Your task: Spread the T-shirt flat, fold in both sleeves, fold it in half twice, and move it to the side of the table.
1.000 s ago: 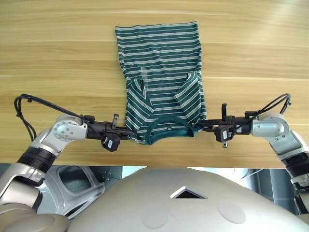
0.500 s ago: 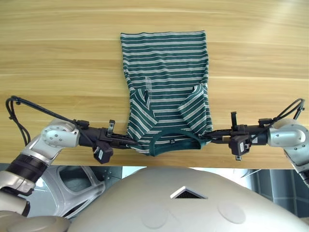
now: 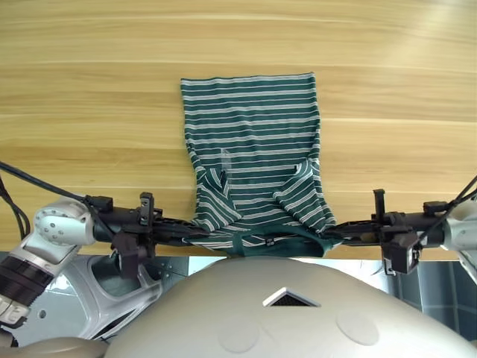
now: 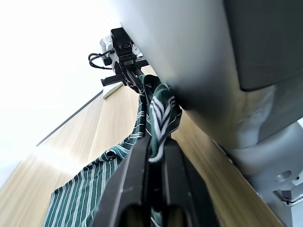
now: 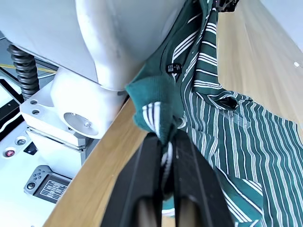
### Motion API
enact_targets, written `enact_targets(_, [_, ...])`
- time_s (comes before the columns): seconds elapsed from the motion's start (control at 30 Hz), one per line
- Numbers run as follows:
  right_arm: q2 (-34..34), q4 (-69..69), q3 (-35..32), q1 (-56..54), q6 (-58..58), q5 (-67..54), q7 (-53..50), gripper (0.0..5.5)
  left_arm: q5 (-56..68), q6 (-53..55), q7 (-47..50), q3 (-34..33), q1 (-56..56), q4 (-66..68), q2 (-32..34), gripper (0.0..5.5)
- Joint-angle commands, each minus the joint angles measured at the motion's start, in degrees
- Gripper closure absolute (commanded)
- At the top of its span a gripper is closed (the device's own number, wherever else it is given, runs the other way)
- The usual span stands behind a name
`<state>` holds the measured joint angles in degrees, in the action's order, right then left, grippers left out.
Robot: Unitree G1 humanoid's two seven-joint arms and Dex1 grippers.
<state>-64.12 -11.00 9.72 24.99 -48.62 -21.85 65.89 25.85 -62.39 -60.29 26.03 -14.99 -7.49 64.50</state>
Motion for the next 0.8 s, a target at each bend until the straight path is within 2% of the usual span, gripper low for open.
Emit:
enact_targets(0.03, [3.8,0.2,-3.6,-7.4,4.9,-0.5,-4.6,5.43,0.6,2.5,0.5,-2.9,2.2,3.3,-2.9,5.44])
enact_targets(0.27, [12.1,5.2,-5.5,-22.2,14.9,8.3,-13.6,5.43,0.7,8.9,3.0,-8.6,7.4,8.2,-9.8,5.44])
enact_targets(0.43, [17.6,12.5,-3.5,-31.3,17.4,18.3,-18.5,5.43,0.1,14.1,4.9,-12.7,12.6,12.9,-15.9,5.44])
enact_targets(0.8, [25.1,23.3,-1.6,-41.6,18.4,26.2,-24.0,5.43,-5.1,18.4,9.1,-19.8,23.3,21.5,-26.8,5.44])
